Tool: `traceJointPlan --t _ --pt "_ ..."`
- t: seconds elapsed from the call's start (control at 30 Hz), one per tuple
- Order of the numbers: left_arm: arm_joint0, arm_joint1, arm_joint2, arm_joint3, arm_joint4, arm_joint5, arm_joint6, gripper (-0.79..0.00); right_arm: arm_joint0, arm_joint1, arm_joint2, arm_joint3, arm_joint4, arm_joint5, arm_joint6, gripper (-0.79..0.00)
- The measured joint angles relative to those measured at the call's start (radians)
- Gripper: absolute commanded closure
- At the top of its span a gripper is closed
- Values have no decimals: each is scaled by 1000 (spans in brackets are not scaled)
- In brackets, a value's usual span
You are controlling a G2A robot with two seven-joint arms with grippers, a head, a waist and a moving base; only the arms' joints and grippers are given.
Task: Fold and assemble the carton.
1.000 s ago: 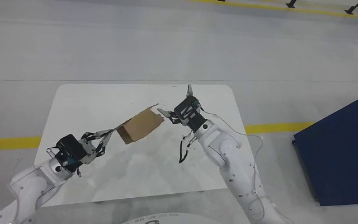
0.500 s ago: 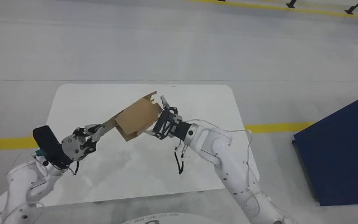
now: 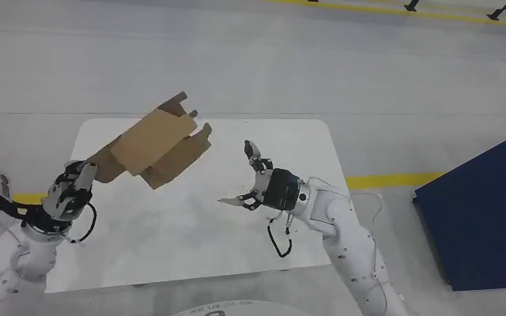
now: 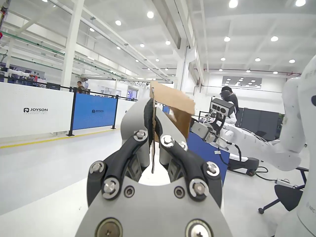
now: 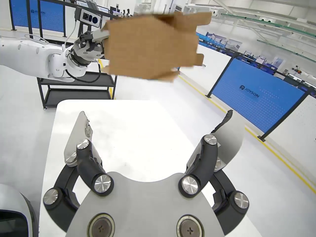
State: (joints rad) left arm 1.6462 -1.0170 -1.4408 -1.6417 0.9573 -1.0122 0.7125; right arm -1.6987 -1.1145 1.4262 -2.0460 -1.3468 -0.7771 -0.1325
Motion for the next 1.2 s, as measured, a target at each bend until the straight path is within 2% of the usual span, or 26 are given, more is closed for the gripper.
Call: traceJointPlan --t 0.2,0.27,0.37,0.47,0.53,0.6,0.7,0.8,0.9,1.1,1.2 --pt "3 -2 10 8 -12 4 -11 0 1 0 -1 0 0 2 2 -785" --pt "0 -6 70 41 -100 9 -90 0 1 0 -1 0 0 2 2 -785" --pt "-38 3 221 49 -409 12 -320 0 1 0 -1 0 0 2 2 -785" --pt "-110 28 320 34 -871 173 -693 0 1 0 -1 0 0 2 2 -785" --pt "-154 42 315 13 -1202 346 -954 0 1 0 -1 0 0 2 2 -785" --pt "-176 48 283 26 -1524 509 -1169 0 1 0 -1 0 0 2 2 -785" --pt "-190 46 262 54 -1914 703 -1389 0 1 0 -1 0 0 2 2 -785" --pt "-198 39 252 78 -2237 888 -1538 0 1 0 -1 0 0 2 2 -785" --pt "-202 36 244 98 -2437 1010 -1571 0 1 0 -1 0 0 2 2 -785" --pt "-202 36 244 97 -2439 995 -1568 0 1 0 -1 0 0 2 2 -785" --pt "-196 32 250 80 -2464 1022 -1563 0 1 0 -5 0 -1 -1 7 -785"
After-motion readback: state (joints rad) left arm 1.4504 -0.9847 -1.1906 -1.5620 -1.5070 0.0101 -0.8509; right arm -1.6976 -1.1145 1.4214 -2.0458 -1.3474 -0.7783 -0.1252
